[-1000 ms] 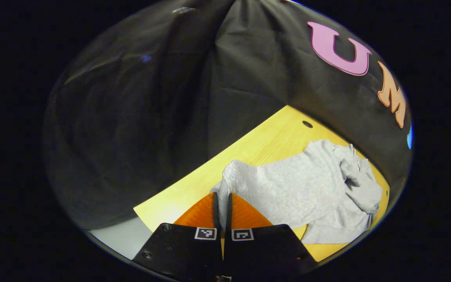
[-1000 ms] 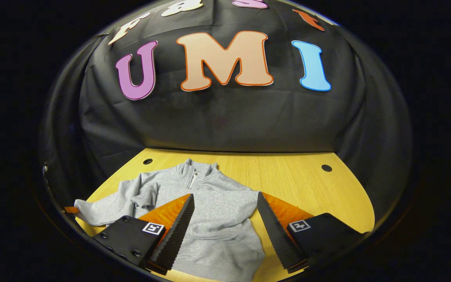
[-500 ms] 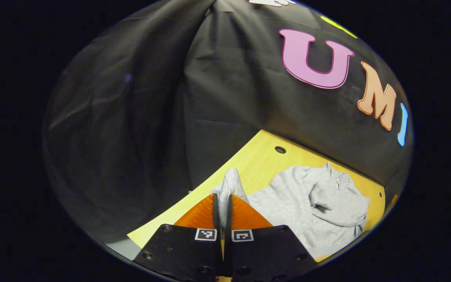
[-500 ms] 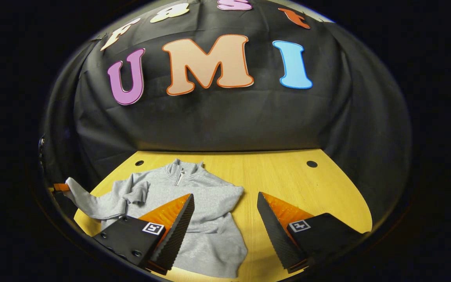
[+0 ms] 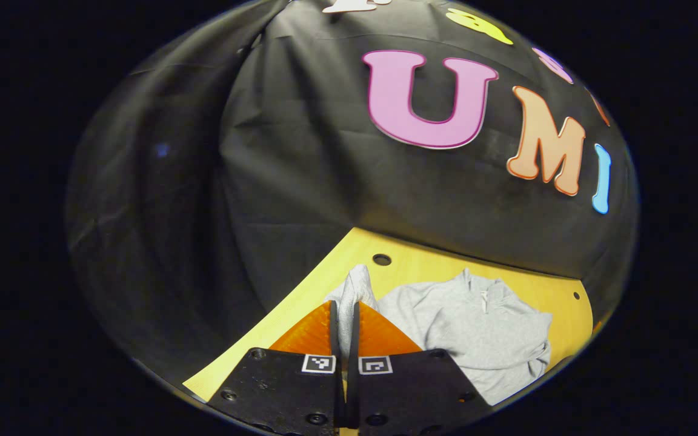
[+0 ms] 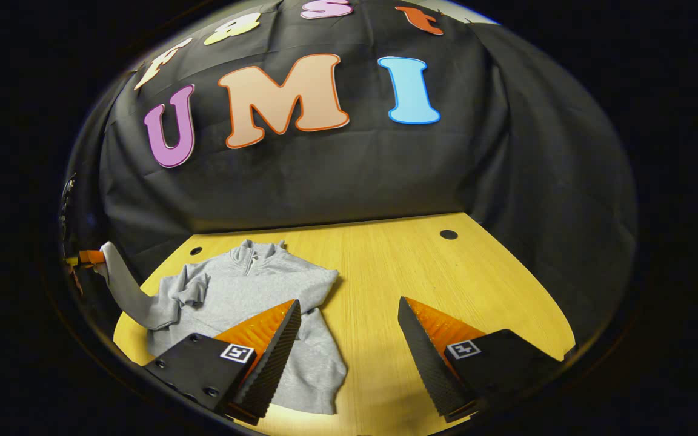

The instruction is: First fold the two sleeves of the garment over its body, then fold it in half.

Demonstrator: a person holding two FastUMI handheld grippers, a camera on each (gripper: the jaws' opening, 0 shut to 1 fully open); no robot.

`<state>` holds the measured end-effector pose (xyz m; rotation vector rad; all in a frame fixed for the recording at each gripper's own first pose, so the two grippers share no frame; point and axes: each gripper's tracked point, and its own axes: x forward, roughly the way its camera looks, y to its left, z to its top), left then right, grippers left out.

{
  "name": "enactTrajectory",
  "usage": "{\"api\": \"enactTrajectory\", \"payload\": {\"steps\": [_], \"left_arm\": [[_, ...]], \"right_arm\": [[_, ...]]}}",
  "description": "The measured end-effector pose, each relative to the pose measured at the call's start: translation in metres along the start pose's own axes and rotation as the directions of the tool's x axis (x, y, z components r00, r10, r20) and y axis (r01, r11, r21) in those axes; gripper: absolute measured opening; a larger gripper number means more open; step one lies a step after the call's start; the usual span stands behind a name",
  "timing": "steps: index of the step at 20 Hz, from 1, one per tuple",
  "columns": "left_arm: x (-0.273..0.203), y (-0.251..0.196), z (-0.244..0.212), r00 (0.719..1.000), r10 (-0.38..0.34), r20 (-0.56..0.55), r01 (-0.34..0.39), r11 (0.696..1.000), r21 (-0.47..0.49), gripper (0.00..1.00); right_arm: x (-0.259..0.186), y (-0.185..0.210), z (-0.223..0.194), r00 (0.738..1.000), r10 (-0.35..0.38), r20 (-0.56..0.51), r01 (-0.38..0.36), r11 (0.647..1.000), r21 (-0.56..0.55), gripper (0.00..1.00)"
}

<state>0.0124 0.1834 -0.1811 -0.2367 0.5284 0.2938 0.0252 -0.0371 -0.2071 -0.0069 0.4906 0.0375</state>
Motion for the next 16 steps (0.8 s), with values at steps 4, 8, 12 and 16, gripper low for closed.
{"api": "enactTrajectory", "payload": {"steps": [4, 8, 12, 16], "left_arm": [[0.009, -0.056, 0.015, 0.996, -0.084, 0.017, 0.083, 0.996, 0.042, 0.00], [0.014, -0.119, 0.022, 0.983, -0.184, 0.019, 0.182, 0.979, 0.096, 0.00], [0.015, -0.182, 0.020, 0.960, -0.279, 0.011, 0.275, 0.952, 0.135, 0.00], [0.010, -0.243, 0.008, 0.929, -0.369, -0.015, 0.366, 0.916, 0.164, 0.00]], "right_arm": [[-0.012, -0.023, -0.007, 0.999, -0.038, 0.001, 0.038, 0.998, 0.048, 0.97], [-0.024, -0.045, -0.017, 0.997, -0.072, -0.007, 0.072, 0.995, 0.062, 0.98], [-0.036, -0.063, -0.022, 0.995, -0.097, -0.012, 0.098, 0.993, 0.069, 0.97], [-0.048, -0.080, -0.024, 0.993, -0.120, -0.020, 0.121, 0.991, 0.058, 0.97]]}}
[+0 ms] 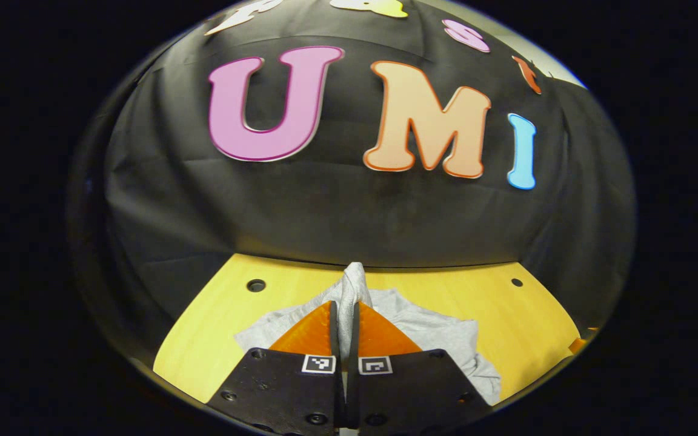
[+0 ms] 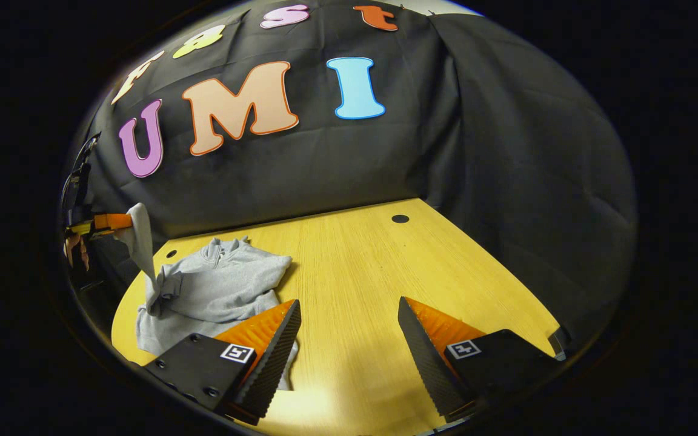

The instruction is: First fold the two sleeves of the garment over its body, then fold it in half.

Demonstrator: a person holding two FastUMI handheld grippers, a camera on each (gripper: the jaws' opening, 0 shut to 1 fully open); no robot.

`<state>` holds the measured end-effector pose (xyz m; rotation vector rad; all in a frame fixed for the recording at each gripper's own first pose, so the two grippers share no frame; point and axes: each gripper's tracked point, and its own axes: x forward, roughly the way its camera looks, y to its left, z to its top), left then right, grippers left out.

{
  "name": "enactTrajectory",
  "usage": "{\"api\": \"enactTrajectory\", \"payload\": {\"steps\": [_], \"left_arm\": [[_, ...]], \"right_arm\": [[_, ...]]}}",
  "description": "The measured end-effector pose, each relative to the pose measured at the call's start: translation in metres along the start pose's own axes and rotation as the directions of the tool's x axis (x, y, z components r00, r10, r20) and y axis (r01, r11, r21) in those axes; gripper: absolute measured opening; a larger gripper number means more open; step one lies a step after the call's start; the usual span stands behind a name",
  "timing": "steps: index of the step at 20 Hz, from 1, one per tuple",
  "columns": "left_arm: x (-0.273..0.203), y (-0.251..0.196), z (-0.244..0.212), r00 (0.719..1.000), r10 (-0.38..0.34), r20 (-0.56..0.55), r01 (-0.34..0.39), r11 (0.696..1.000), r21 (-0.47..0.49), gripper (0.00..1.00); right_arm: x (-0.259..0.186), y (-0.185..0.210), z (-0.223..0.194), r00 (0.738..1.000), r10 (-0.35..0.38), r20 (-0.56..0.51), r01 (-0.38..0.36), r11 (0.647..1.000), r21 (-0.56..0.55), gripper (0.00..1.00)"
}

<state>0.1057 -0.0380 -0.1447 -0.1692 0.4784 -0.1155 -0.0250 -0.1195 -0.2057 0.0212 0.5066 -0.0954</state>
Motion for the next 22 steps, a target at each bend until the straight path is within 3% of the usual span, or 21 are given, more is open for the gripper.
{"api": "enactTrajectory", "payload": {"steps": [11, 22], "left_arm": [[0.042, -0.124, -0.058, 0.975, -0.183, -0.123, 0.193, 0.978, 0.079, 0.00], [0.084, -0.158, -0.147, 0.950, -0.157, -0.269, 0.197, 0.972, 0.130, 0.00]], "right_arm": [[-0.027, -0.038, -0.021, 0.998, -0.061, -0.032, 0.062, 0.998, 0.017, 0.97], [-0.035, -0.043, -0.050, 0.994, -0.057, -0.093, 0.059, 0.998, 0.010, 0.97]]}}
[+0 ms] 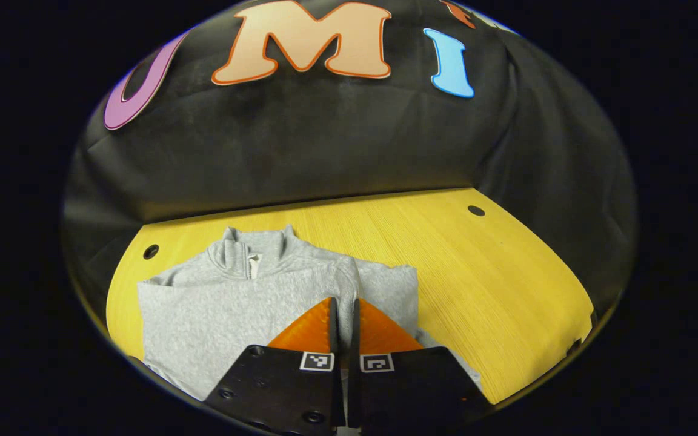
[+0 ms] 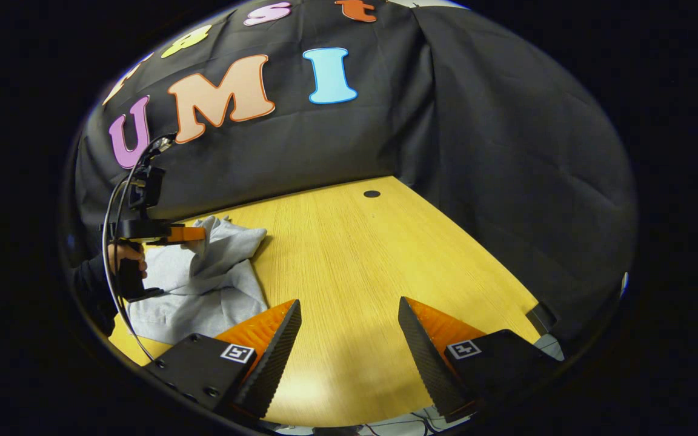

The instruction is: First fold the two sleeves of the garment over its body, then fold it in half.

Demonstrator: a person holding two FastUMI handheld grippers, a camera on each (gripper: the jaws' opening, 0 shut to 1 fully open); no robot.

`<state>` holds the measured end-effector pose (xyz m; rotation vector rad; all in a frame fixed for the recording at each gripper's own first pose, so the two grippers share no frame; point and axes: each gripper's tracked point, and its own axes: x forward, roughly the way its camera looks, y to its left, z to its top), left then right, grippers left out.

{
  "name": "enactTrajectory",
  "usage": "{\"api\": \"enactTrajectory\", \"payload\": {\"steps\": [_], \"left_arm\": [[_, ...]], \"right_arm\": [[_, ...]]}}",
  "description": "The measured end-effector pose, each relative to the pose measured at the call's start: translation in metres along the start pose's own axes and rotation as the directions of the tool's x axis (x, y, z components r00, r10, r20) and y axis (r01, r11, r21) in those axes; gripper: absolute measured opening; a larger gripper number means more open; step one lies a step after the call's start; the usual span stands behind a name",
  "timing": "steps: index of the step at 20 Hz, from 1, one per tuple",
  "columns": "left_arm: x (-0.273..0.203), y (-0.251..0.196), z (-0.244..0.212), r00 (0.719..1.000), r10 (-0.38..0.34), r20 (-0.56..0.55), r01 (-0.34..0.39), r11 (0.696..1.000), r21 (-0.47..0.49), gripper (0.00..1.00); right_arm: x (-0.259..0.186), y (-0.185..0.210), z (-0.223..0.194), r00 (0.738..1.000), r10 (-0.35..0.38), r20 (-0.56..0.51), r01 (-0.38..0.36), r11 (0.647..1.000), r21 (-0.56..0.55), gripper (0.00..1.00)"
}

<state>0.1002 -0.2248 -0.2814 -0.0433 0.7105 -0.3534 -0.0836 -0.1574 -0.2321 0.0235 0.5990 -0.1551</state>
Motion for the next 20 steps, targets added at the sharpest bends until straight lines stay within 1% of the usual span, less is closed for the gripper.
{"api": "enactTrajectory", "payload": {"steps": [1, 3, 4, 7, 9, 11, 12, 13, 14, 16, 20], "left_arm": [[0.004, -0.002, -0.005, 1.000, 0.002, -0.014, -0.002, 1.000, 0.008, 0.03], [0.011, -0.007, -0.013, 0.999, 0.006, -0.033, -0.006, 1.000, 0.020, 0.05], [0.011, -0.009, -0.016, 0.999, 0.010, -0.038, -0.009, 1.000, 0.020, 0.06], [0.006, -0.018, -0.013, 1.000, -0.014, -0.017, 0.014, 1.000, -0.014, 0.10], [-0.007, -0.024, -0.002, 0.998, -0.049, 0.025, 0.050, 0.998, -0.032, 0.48], [-0.023, -0.016, 0.010, 0.997, -0.034, 0.069, 0.035, 0.999, -0.021, 0.88], [-0.032, -0.012, 0.016, 0.996, -0.020, 0.090, 0.021, 1.000, -0.017, 0.94], [-0.042, -0.004, 0.020, 0.994, -0.001, 0.111, 0.003, 1.000, -0.018, 0.99], [-0.054, 0.006, 0.024, 0.990, 0.024, 0.137, -0.021, 0.999, -0.026, 0.98], [-0.079, 0.021, 0.029, 0.983, 0.046, 0.180, -0.039, 0.998, -0.046, 0.98], [-0.122, 0.069, 0.018, 0.973, 0.120, 0.197, -0.113, 0.992, -0.050, 0.97]], "right_arm": [[0.000, 0.002, -0.002, 1.000, 0.006, -0.006, -0.006, 1.000, -0.006, 0.97], [0.001, 0.006, -0.003, 1.000, 0.019, -0.016, -0.019, 1.000, -0.011, 0.97], [0.001, 0.010, -0.003, 0.999, 0.032, -0.021, -0.032, 0.999, -0.004, 0.99], [0.005, 0.023, 0.000, 0.998, 0.063, -0.018, -0.063, 0.998, -0.009, 0.99], [0.008, 0.036, 0.002, 0.996, 0.087, -0.018, -0.088, 0.996, -0.026, 0.99], [0.011, 0.049, 0.004, 0.994, 0.111, -0.018, -0.112, 0.993, -0.043, 0.99], [0.013, 0.055, 0.006, 0.992, 0.123, -0.017, -0.124, 0.991, -0.048, 0.99], [0.014, 0.061, 0.007, 0.990, 0.137, -0.016, -0.137, 0.989, -0.050, 0.99], [0.016, 0.068, 0.010, 0.989, 0.149, -0.015, -0.149, 0.987, -0.053, 0.99], [0.020, 0.083, 0.016, 0.985, 0.170, -0.007, -0.171, 0.983, -0.063, 0.99], [0.029, 0.112, 0.022, 0.977, 0.214, 0.000, -0.213, 0.974, -0.082, 0.99]]}}
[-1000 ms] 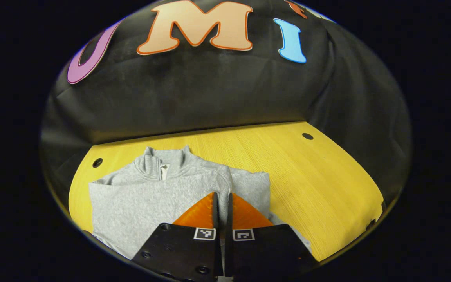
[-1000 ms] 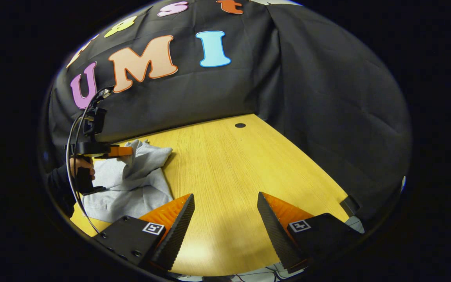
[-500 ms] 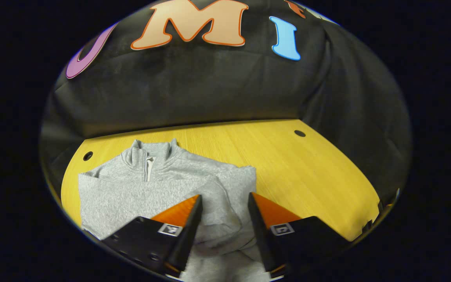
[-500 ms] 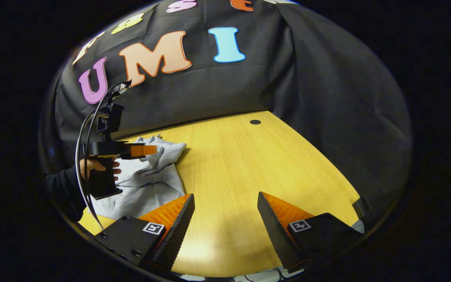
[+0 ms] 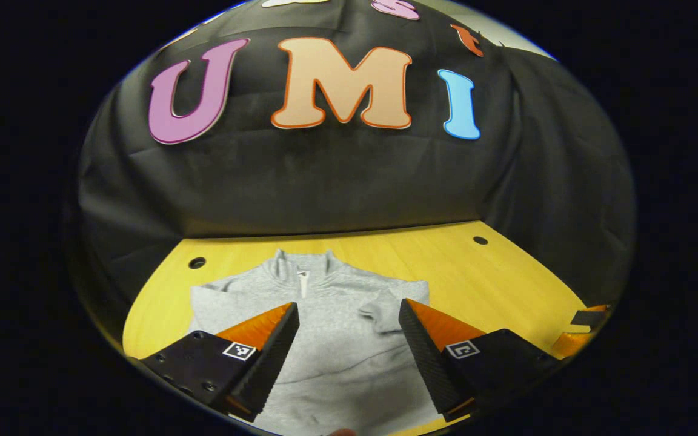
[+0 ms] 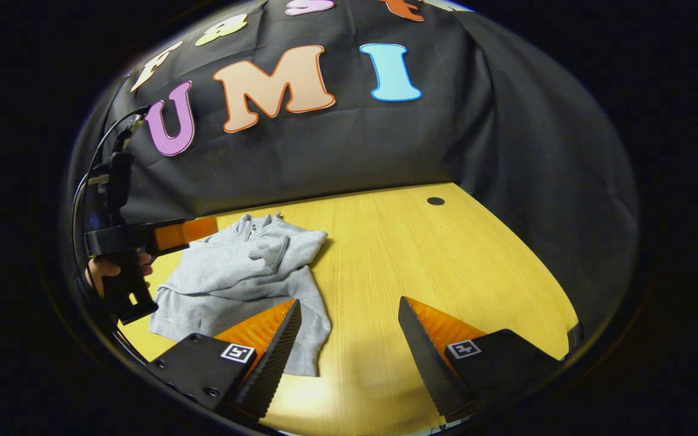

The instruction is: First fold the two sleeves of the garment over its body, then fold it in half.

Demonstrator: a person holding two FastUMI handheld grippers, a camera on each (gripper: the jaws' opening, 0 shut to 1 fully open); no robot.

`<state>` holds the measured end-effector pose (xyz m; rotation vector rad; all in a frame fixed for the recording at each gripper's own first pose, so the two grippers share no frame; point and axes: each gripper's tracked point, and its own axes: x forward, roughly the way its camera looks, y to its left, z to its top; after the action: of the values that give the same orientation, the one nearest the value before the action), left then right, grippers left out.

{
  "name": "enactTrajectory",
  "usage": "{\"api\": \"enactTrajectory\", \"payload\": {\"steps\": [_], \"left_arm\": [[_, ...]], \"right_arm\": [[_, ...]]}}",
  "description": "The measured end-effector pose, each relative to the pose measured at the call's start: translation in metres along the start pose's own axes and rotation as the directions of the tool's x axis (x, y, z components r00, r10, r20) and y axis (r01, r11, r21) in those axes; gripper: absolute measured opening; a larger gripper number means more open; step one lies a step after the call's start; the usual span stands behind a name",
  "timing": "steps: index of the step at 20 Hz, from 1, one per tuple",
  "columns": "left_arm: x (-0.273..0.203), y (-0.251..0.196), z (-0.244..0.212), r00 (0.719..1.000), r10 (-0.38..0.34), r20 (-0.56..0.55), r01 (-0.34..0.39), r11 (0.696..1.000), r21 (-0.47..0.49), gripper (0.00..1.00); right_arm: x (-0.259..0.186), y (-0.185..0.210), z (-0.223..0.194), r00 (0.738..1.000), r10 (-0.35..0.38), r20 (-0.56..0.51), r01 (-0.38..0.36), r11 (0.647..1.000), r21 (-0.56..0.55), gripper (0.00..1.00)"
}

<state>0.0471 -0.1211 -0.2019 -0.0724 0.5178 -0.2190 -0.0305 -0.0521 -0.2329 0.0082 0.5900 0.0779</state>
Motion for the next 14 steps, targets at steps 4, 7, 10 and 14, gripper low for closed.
{"api": "enactTrajectory", "payload": {"steps": [4, 7, 10, 14], "left_arm": [[-0.029, 0.050, -0.010, 0.997, 0.071, -0.006, -0.071, 0.997, -0.018, 0.96], [-0.052, 0.086, -0.024, 0.991, 0.137, -0.012, -0.137, 0.990, -0.022, 0.97], [-0.071, 0.116, -0.047, 0.982, 0.184, -0.039, -0.185, 0.983, -0.016, 0.96], [-0.095, 0.139, -0.089, 0.970, 0.216, -0.112, -0.220, 0.975, -0.028, 0.97]], "right_arm": [[0.012, 0.019, 0.001, 1.000, 0.009, 0.011, -0.009, 1.000, -0.017, 0.99], [0.020, 0.033, -0.009, 1.000, 0.019, -0.006, -0.019, 0.999, -0.036, 0.99], [0.026, 0.045, -0.023, 0.999, 0.028, -0.034, -0.030, 0.998, -0.059, 0.99], [0.031, 0.056, -0.040, 0.997, 0.031, -0.066, -0.038, 0.995, -0.093, 0.99]]}}
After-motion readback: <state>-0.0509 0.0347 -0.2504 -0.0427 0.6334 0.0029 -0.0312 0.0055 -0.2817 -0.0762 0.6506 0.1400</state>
